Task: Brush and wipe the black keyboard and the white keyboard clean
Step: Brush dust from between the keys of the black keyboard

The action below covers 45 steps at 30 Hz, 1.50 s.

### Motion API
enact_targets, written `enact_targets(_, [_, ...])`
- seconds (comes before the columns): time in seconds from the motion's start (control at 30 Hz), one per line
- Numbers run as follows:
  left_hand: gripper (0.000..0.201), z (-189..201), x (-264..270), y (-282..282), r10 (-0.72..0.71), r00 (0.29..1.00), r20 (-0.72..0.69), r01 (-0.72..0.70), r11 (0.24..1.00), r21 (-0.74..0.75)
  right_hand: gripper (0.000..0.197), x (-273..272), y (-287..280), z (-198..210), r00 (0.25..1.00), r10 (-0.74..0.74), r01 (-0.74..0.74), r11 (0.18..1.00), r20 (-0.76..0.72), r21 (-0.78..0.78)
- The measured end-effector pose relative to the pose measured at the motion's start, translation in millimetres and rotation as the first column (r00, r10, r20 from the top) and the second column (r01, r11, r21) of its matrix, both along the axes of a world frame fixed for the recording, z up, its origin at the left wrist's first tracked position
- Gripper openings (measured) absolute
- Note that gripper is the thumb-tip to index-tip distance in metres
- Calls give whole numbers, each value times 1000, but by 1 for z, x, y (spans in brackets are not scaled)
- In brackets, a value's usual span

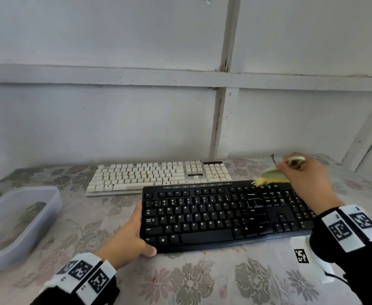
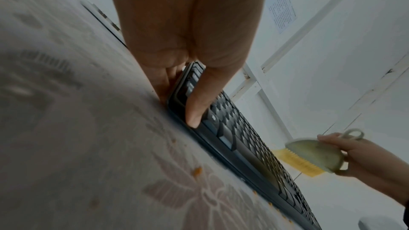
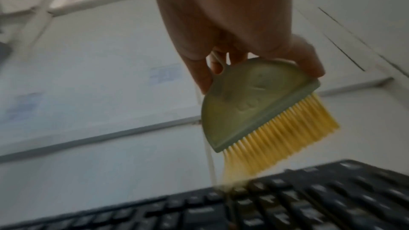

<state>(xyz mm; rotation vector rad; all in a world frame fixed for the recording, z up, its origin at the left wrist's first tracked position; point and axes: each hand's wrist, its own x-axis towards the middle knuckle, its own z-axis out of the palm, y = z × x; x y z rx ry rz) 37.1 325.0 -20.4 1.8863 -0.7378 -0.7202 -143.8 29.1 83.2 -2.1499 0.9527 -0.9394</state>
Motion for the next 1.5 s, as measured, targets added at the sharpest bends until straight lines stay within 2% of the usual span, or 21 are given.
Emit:
enact_targets(0.07, [112, -1, 0, 0, 3, 1000, 4, -3, 1000, 0, 20, 9, 18, 7, 993, 82, -81, 997, 87, -10])
enact_targets(0.17, [112, -1, 0, 0, 9, 1000, -1, -9, 1000, 7, 17, 33, 73, 8, 920, 345, -365, 928, 188, 81])
enact_targets(0.23, [109, 1, -1, 0, 7, 1000, 13, -7, 1000, 21, 15, 53, 112, 2, 857, 490, -510, 852, 161, 121])
enact_targets(0.3, [106, 3, -2, -1, 10, 999, 43, -12, 999, 44, 17, 74, 142, -8, 830, 543, -555, 826, 130, 94])
enact_targets(0.47, [103, 8, -4, -2, 26, 994, 108, -37, 994, 100, 22, 94, 170, -29, 852, 518, -521, 853, 73, 31])
enact_targets(0.57, [108, 5, -2, 0, 18, 997, 70, -24, 996, 84, 22, 80, 154, -33, 926, 377, -377, 926, 10, 26])
enact_targets(0.67, [112, 3, 0, 1, 14, 999, 43, -18, 997, 81, 24, 70, 137, -31, 965, 261, -260, 965, 40, -25])
enact_targets(0.73, [114, 4, -1, 1, 8, 999, 43, -11, 997, 79, 20, 72, 141, -26, 946, 308, -304, 951, 99, -55])
enact_targets(0.8, [112, 5, -1, 0, 15, 999, 50, -18, 997, 73, 18, 77, 153, -24, 902, 403, -406, 914, 153, -10])
enact_targets(0.87, [109, 6, -2, 1, 18, 999, 50, -21, 998, 61, 20, 80, 158, -28, 888, 434, -444, 895, 149, 41])
enact_targets(0.97, [110, 6, -2, 1, 9, 1000, 26, -10, 998, 54, 21, 74, 141, -35, 934, 348, -352, 935, 83, 32])
enact_targets(1.07, [114, 4, 0, 1, 15, 1000, 23, -16, 997, 70, 19, 67, 123, -31, 970, 243, -241, 967, 24, -80])
enact_targets(1.17, [114, 4, -1, 1, 17, 999, 27, -19, 998, 67, 22, 64, 126, -20, 907, 403, -405, 914, 125, -6])
enact_targets(1.23, [111, 5, -3, 1, 19, 999, 26, -21, 998, 57, 22, 59, 123, -20, 883, 447, -459, 886, 143, 61])
enact_targets(1.3, [110, 7, -3, 1, 18, 1000, 20, -19, 999, 45, 21, 50, 107, -25, 911, 402, -410, 908, 97, 86])
enact_targets(1.4, [110, 7, -3, 1, 22, 999, 35, -23, 999, 41, 18, 41, 76, -31, 982, 186, -187, 982, -5, -14])
enact_targets(1.43, [111, 7, -3, 1, 23, 999, 37, -24, 999, 42, 16, 38, 71, -28, 989, 145, -145, 989, 9, -32])
enact_targets(1.5, [112, 6, -3, 0, 24, 999, 39, -26, 999, 45, 14, 37, 71, -21, 975, 187, -191, 981, 124, 22])
